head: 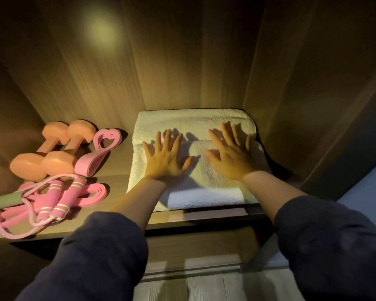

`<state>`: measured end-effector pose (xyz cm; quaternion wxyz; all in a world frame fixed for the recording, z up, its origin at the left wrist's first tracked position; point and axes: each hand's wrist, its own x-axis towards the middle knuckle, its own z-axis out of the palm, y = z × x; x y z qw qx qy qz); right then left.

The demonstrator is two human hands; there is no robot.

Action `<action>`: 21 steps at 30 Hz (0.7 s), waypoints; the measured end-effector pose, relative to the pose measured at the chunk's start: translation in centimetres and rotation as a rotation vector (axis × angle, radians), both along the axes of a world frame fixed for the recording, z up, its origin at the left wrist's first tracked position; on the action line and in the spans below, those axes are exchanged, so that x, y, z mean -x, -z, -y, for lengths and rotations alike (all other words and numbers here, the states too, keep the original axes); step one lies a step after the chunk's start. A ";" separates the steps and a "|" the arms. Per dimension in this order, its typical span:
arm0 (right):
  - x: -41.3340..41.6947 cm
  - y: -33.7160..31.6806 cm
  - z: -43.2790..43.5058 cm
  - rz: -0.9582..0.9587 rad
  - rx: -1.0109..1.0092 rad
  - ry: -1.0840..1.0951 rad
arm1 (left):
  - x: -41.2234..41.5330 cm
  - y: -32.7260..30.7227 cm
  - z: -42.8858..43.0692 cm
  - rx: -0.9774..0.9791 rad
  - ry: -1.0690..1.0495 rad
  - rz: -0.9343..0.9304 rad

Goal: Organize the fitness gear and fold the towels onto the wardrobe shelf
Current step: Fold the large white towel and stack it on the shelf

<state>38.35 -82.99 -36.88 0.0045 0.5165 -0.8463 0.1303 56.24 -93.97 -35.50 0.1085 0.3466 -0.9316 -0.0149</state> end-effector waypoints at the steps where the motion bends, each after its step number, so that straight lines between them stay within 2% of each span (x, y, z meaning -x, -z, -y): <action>1: 0.4 0.1 0.4 -0.029 -0.015 -0.003 | 0.3 0.1 0.6 -0.013 0.001 0.017; 7: 1.8 0.3 1.6 -0.011 -0.146 0.031 | 1.3 0.4 2.7 -0.053 -0.033 0.132; 13: 1.8 0.3 1.0 0.019 -0.093 0.054 | 1.3 0.7 2.6 -0.020 -0.018 0.054; 21: 1.9 0.2 0.7 0.096 -0.160 0.129 | 1.1 0.6 2.2 -0.101 -0.264 0.130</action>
